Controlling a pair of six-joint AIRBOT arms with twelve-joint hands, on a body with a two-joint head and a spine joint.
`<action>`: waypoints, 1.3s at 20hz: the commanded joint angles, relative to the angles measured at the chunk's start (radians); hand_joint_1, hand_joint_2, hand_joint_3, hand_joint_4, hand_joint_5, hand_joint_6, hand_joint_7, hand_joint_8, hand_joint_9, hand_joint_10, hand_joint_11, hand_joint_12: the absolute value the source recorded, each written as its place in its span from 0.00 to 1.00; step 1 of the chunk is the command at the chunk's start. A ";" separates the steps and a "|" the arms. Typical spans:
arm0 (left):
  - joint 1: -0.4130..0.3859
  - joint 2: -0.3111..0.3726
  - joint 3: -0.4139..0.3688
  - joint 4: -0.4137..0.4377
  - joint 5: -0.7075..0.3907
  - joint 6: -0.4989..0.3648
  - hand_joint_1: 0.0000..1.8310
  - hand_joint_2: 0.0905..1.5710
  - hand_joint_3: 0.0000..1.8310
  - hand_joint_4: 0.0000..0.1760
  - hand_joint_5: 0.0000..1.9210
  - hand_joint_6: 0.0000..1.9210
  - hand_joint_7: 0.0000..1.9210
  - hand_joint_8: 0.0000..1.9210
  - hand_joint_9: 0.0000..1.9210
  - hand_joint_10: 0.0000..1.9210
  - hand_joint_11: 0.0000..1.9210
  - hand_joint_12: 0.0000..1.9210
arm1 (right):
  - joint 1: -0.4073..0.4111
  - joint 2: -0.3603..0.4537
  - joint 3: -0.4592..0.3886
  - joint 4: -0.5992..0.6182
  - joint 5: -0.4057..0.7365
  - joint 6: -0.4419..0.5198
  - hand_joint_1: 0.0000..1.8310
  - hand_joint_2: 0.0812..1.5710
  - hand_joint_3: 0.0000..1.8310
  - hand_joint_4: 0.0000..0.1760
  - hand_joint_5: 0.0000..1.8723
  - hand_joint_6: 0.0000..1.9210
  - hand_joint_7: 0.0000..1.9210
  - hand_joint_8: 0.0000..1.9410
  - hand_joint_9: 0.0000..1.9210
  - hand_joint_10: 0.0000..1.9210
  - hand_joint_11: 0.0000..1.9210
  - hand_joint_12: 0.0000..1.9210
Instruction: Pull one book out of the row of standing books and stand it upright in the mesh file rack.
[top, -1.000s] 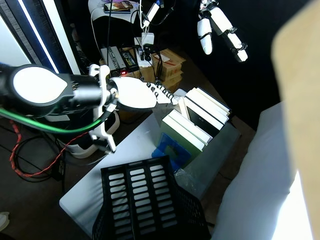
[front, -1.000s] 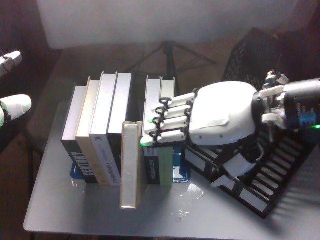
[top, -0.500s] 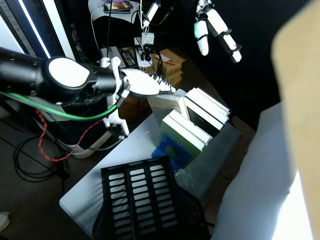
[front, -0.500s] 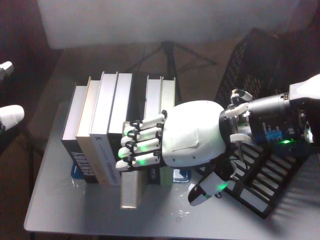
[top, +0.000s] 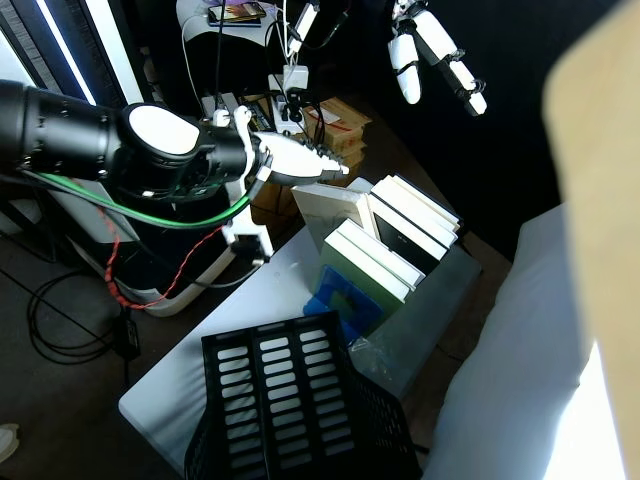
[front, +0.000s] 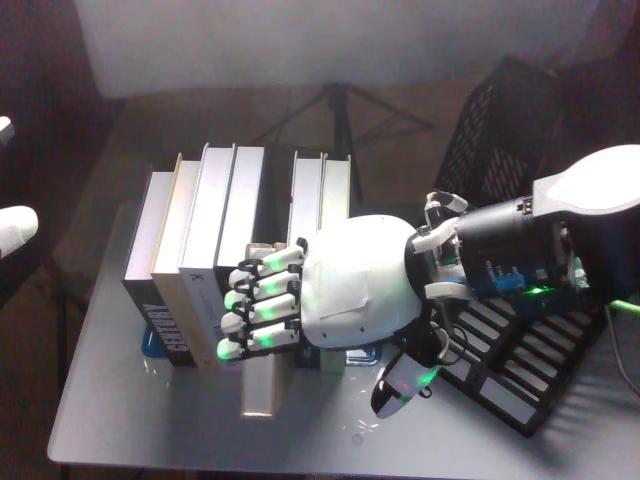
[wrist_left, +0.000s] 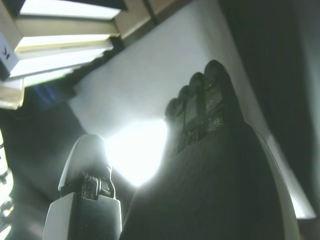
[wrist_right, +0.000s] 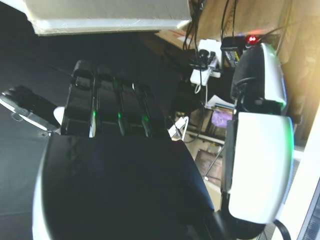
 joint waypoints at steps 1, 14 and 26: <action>-0.005 0.008 0.009 -0.017 -0.116 -0.003 0.16 0.86 0.00 0.00 0.00 0.00 0.00 0.00 0.00 0.00 0.00 0.00 | 0.001 0.004 0.002 0.026 0.012 0.004 0.46 0.57 0.00 0.00 0.00 0.00 0.00 0.00 0.00 0.00 0.00 0.00; 0.027 0.010 0.002 -0.067 -0.158 -0.003 0.16 0.87 0.00 0.00 0.00 0.00 0.00 0.00 0.00 0.00 0.00 0.00 | -0.022 -0.057 0.020 -0.016 -0.027 -0.002 0.42 0.46 0.00 0.23 0.02 0.03 0.06 0.01 0.00 0.23 0.00 0.74; 0.029 0.006 0.005 -0.068 -0.170 -0.003 0.16 0.87 0.00 0.00 0.00 0.00 0.00 0.00 0.00 0.00 0.00 0.00 | -0.016 -0.090 0.040 -0.016 -0.077 -0.091 0.41 0.42 0.00 0.36 0.07 0.07 0.14 0.00 0.01 0.31 0.00 0.69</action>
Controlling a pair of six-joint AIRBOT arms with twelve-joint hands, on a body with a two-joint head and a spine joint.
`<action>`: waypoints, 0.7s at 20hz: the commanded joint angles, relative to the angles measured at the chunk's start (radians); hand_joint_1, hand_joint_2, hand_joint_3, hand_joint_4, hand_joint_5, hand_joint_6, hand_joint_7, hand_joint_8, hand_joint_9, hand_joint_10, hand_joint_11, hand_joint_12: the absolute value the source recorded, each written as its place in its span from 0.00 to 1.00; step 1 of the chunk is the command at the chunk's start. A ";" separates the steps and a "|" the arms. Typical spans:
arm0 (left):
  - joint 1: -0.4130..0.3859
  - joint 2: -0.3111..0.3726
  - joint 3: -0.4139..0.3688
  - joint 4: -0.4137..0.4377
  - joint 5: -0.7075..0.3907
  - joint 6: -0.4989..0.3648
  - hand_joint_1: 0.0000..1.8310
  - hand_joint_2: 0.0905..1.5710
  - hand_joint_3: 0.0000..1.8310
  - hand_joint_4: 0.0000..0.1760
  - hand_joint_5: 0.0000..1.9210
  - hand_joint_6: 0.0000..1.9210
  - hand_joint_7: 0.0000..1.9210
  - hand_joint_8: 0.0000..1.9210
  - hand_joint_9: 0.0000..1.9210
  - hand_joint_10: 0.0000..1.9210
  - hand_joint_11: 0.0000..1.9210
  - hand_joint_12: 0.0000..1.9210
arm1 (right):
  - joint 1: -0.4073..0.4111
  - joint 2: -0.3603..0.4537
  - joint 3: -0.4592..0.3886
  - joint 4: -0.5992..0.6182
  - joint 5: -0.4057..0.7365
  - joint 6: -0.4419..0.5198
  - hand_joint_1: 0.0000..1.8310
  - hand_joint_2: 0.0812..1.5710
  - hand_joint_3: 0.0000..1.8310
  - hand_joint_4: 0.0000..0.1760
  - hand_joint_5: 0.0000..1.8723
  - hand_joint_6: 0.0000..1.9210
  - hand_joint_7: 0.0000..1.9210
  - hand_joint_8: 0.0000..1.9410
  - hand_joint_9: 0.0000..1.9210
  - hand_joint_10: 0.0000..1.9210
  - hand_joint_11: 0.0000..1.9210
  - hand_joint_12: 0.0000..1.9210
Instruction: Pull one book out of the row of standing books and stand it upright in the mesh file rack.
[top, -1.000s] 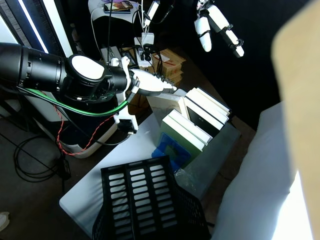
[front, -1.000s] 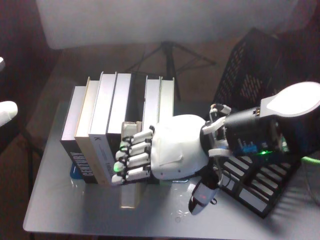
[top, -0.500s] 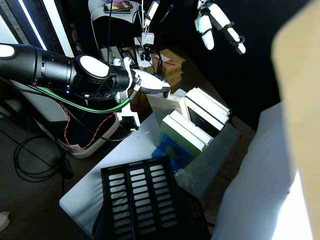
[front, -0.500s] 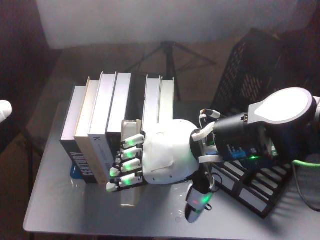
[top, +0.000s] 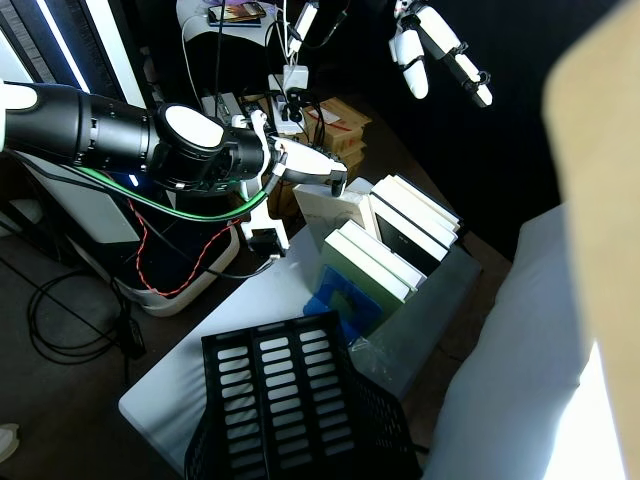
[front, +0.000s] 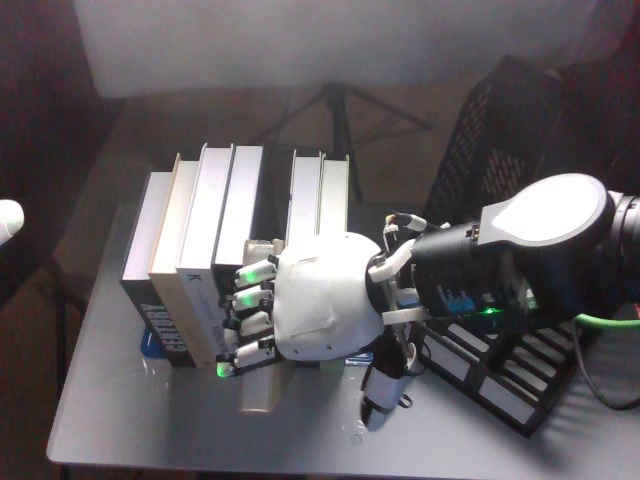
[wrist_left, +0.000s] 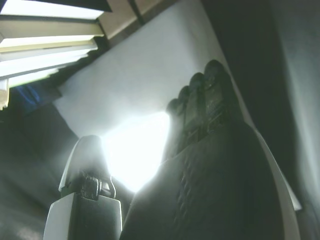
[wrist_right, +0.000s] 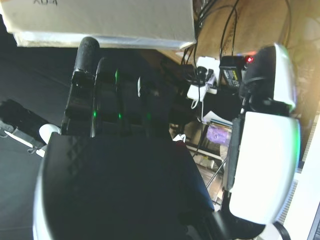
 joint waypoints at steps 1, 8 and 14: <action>0.001 0.006 0.008 -0.018 -0.123 -0.003 0.15 0.87 0.00 0.00 0.00 0.00 0.00 0.00 0.00 0.00 0.00 0.00 | -0.003 0.000 0.005 0.021 0.008 -0.006 0.41 0.42 0.00 0.42 0.08 0.07 0.15 0.01 0.02 0.31 0.00 0.67; 0.005 0.003 0.008 -0.021 -0.131 -0.003 0.14 0.88 0.00 0.00 0.00 0.00 0.00 0.00 0.00 0.00 0.00 0.00 | -0.035 -0.033 0.024 0.004 -0.017 -0.019 0.47 0.62 0.00 0.38 0.06 0.12 0.15 0.00 0.00 0.31 0.00 0.57; 0.013 0.003 0.007 -0.025 -0.138 -0.003 0.12 0.90 0.00 0.00 0.00 0.00 0.00 0.00 0.00 0.00 0.00 0.00 | -0.052 -0.051 0.043 -0.024 -0.054 -0.019 0.47 0.65 0.00 0.35 0.00 0.25 0.17 0.00 0.00 0.34 0.00 0.57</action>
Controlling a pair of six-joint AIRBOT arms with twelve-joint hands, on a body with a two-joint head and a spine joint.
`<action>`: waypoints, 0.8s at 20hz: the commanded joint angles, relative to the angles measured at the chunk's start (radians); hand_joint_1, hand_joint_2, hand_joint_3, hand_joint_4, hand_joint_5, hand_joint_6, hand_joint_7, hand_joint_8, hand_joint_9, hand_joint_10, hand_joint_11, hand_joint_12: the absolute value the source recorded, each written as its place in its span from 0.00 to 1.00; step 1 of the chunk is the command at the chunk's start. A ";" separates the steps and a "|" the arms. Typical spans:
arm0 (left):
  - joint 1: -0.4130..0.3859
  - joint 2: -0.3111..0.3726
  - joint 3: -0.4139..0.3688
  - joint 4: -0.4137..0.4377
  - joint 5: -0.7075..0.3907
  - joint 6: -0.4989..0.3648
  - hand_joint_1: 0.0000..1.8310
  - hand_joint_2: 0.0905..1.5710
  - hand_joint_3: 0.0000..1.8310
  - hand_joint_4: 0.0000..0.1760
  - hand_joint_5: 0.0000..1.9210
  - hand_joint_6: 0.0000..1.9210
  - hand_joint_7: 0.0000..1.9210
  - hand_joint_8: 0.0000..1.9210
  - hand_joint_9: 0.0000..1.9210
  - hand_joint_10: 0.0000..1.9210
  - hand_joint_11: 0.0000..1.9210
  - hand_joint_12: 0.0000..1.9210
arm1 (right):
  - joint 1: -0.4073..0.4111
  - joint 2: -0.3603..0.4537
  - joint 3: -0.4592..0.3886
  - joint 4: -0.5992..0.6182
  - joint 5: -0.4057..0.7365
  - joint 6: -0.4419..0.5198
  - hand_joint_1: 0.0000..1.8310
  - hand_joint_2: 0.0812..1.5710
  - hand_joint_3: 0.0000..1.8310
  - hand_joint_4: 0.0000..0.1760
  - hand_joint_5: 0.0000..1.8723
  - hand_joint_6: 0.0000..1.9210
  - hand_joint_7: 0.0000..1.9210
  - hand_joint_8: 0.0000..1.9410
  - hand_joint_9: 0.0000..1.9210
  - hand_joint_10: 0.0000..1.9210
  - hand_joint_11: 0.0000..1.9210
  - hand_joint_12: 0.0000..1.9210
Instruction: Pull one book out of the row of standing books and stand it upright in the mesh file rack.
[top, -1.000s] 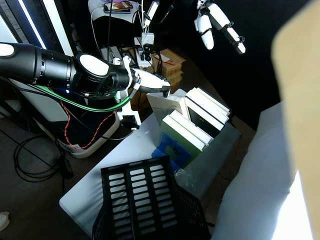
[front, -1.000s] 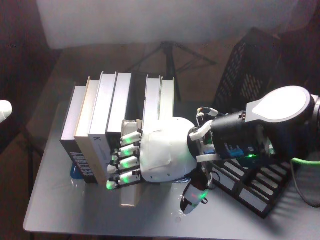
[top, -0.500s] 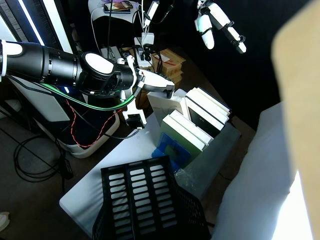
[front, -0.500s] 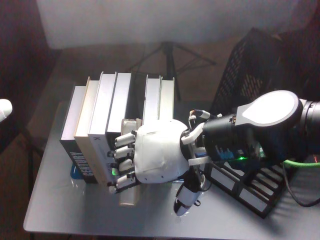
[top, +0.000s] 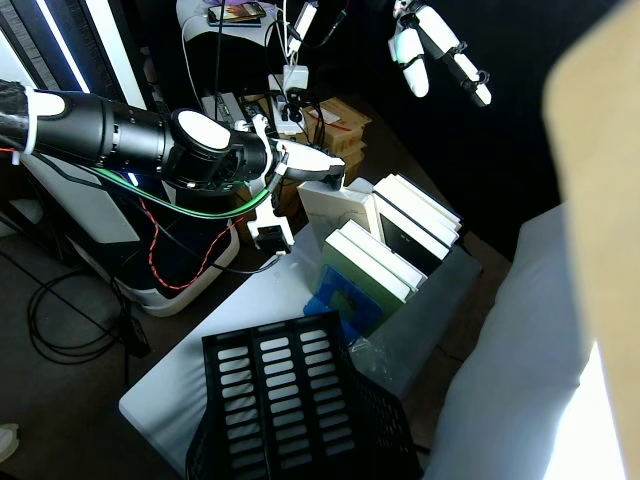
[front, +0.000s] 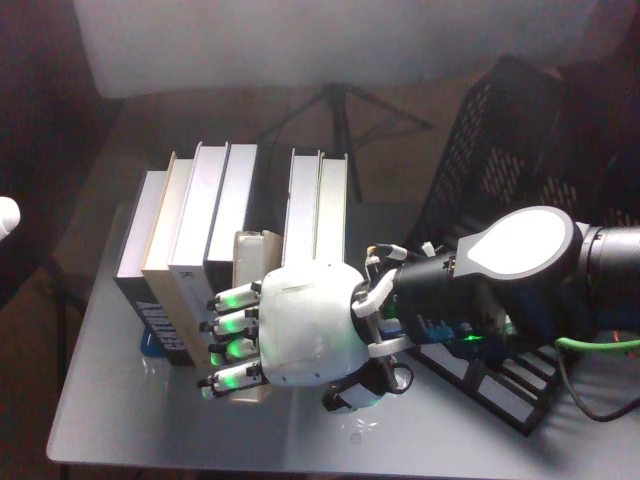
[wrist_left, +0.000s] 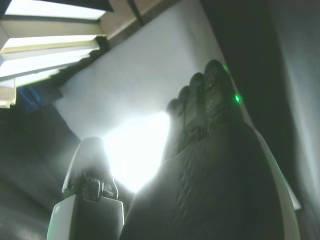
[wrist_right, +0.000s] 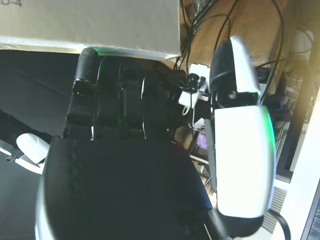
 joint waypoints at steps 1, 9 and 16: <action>0.003 0.004 0.007 -0.020 -0.124 -0.003 0.12 0.90 0.01 0.00 0.00 0.00 0.00 0.00 0.00 0.00 0.00 0.00 | -0.010 0.006 0.007 0.007 -0.029 0.005 0.49 0.65 0.00 0.41 0.05 0.29 0.23 0.02 0.04 0.39 0.00 0.70; 0.006 0.001 0.008 -0.022 -0.130 -0.003 0.13 0.89 0.00 0.00 0.00 0.00 0.00 0.00 0.00 0.00 0.00 0.00 | 0.000 0.002 0.006 0.005 -0.033 0.005 0.46 0.63 0.00 0.16 0.06 0.03 0.11 0.01 0.06 0.14 0.00 0.47; 0.022 0.003 0.003 -0.046 -0.157 -0.003 0.10 0.93 0.01 0.00 0.00 0.00 0.00 0.00 0.00 0.00 0.00 0.00 | 0.028 0.006 -0.007 -0.004 -0.020 0.003 0.42 0.65 0.00 0.34 0.02 0.13 0.14 0.00 0.00 0.34 0.00 0.69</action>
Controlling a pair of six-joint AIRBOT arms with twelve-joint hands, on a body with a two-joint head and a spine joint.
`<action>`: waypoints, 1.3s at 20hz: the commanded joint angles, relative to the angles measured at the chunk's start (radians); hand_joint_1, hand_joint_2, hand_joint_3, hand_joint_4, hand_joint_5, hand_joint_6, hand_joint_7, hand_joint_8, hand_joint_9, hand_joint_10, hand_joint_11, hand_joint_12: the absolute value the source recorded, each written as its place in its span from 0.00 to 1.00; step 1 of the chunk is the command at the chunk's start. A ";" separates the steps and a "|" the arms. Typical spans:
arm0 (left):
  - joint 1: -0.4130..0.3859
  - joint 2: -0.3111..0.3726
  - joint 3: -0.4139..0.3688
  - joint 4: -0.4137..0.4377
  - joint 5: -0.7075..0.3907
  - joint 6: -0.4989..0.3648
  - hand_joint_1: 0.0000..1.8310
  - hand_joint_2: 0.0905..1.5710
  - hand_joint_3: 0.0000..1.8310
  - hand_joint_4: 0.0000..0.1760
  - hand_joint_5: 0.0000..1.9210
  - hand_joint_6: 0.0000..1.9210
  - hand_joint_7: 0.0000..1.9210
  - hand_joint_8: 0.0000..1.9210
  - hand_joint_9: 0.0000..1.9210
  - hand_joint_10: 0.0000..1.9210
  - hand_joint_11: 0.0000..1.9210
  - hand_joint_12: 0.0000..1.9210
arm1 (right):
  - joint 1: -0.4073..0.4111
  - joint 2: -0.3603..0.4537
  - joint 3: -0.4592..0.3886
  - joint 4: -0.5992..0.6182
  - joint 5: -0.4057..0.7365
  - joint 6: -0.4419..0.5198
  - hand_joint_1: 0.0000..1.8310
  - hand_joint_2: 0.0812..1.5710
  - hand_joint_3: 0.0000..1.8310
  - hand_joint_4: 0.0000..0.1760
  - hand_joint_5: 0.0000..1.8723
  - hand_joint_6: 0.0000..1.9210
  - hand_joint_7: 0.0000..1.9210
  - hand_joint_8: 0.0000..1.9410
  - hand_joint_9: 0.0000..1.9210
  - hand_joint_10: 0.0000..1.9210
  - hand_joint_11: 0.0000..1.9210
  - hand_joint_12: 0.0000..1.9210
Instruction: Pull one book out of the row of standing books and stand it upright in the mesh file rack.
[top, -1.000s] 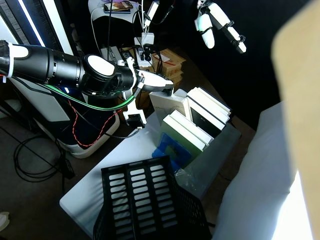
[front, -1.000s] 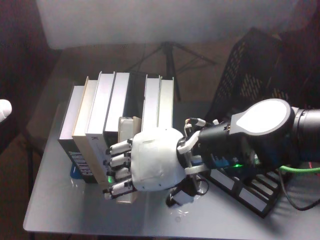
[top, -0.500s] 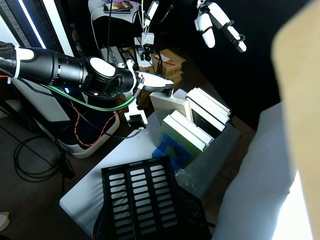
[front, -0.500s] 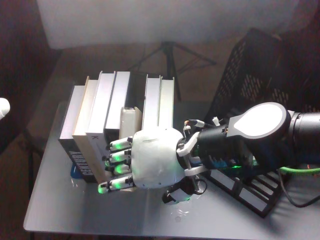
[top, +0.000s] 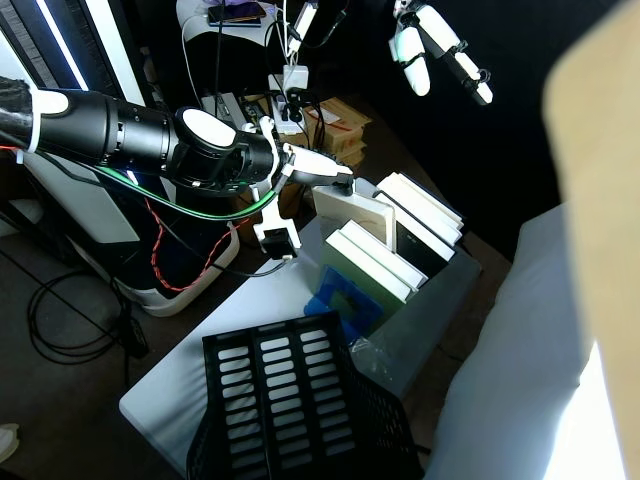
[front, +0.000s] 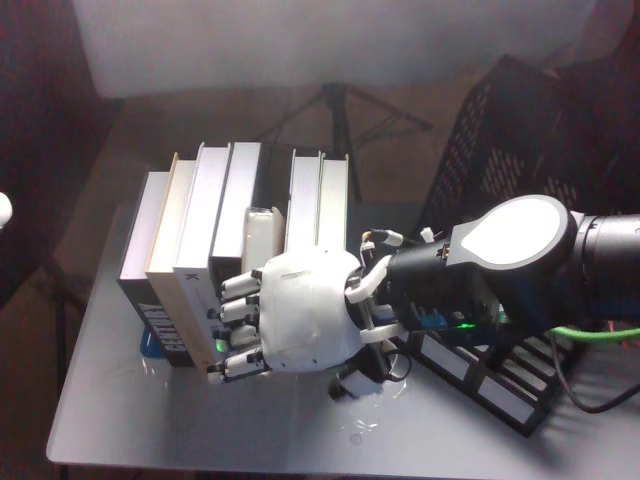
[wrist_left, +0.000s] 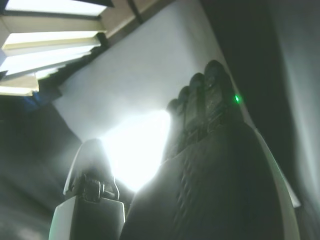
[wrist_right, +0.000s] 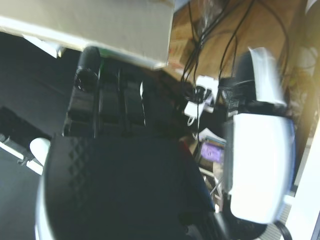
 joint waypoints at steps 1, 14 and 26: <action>0.006 0.005 0.001 -0.034 -0.140 -0.003 0.10 0.94 0.02 0.00 0.00 0.00 0.00 0.00 0.00 0.00 0.00 0.00 | 0.005 0.008 -0.005 0.014 0.011 0.001 0.41 0.64 0.00 0.37 0.00 0.18 0.14 0.00 0.00 0.34 0.00 0.72; 0.060 0.028 -0.015 -0.110 -0.205 -0.003 0.10 0.98 0.01 0.00 0.00 0.00 0.00 0.00 0.00 0.00 0.00 0.00 | 0.020 -0.008 -0.016 0.035 0.050 -0.011 0.41 0.59 0.00 0.14 0.08 0.11 0.16 0.01 0.05 0.20 0.00 0.65; 0.060 0.028 -0.011 -0.106 -0.209 -0.003 0.07 0.99 0.00 0.00 0.00 0.00 0.00 0.00 0.00 0.00 0.00 0.00 | -0.019 -0.050 0.042 0.004 -0.005 -0.011 0.54 0.66 0.00 0.35 0.04 0.33 0.24 0.01 0.06 0.40 0.00 0.77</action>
